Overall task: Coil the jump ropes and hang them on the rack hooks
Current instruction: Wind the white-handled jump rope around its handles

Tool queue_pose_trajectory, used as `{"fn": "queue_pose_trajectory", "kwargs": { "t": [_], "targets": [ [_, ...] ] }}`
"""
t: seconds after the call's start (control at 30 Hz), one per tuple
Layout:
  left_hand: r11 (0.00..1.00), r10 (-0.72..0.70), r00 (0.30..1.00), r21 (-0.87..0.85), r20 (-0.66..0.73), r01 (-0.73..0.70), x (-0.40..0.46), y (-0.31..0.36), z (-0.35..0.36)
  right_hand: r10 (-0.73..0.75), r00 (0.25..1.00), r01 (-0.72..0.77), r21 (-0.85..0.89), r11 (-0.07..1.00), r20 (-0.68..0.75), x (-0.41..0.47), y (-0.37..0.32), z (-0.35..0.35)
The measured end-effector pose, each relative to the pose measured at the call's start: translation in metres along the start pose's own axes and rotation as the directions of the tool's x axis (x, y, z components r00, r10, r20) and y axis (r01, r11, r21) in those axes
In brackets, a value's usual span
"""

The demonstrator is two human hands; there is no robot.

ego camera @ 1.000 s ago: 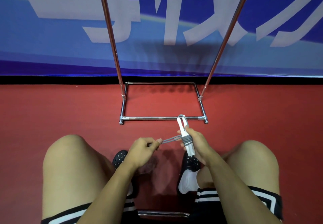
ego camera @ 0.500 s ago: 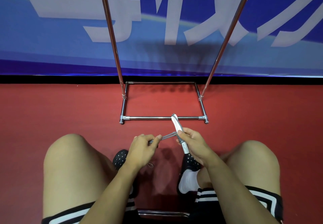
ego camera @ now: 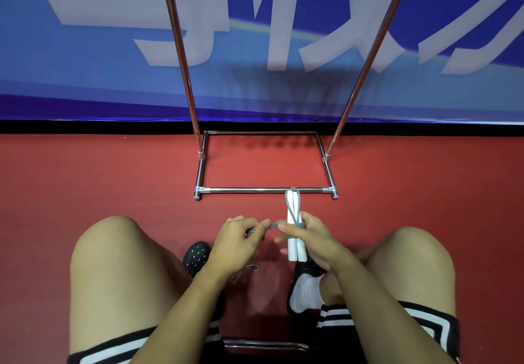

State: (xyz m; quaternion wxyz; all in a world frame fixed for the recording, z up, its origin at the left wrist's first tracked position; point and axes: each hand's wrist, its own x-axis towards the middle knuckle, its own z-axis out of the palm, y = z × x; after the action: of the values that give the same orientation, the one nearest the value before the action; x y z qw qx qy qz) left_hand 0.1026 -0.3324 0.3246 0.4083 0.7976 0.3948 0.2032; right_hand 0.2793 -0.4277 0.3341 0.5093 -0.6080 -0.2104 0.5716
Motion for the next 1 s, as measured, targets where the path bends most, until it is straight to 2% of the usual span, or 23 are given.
{"fn": "queue_pose_trajectory", "kwargs": {
  "t": [0.13, 0.3, 0.4, 0.57, 0.77, 1.0],
  "targets": [
    [0.999, -0.016, 1.0, -0.032, 0.008, 0.016, -0.001, 0.002, -0.002, 0.02, 0.999, -0.017, -0.081, 0.997, 0.041, -0.002, -0.003, 0.001],
    [1.0, -0.024, 0.999, -0.016, 0.032, 0.024, -0.002, 0.001, 0.0, 0.07, 0.996, -0.07, -0.004, 0.998, 0.058, -0.003, 0.0, 0.005],
    [0.999, -0.032, 0.999, -0.011, 0.038, 0.032, -0.002, 0.001, -0.001, 0.041, 0.997, -0.04, -0.023, 0.999, 0.064, -0.001, 0.0, 0.005],
    [0.997, -0.075, 0.995, 0.019, 0.065, 0.074, -0.001, 0.0, 0.001, 0.03, 0.998, -0.033, 0.058, 0.998, 0.057, 0.004, 0.002, 0.006],
    [0.99, -0.138, 0.987, 0.033, 0.084, 0.136, 0.0, -0.003, 0.002, 0.117, 0.99, -0.134, 0.273, 0.953, 0.077, 0.011, 0.004, 0.003],
    [0.974, -0.227, 0.973, -0.004, 0.031, 0.227, 0.001, -0.006, 0.003, 0.06, 0.997, -0.07, 0.26, 0.963, 0.046, 0.013, 0.013, 0.004]
  ]
}}
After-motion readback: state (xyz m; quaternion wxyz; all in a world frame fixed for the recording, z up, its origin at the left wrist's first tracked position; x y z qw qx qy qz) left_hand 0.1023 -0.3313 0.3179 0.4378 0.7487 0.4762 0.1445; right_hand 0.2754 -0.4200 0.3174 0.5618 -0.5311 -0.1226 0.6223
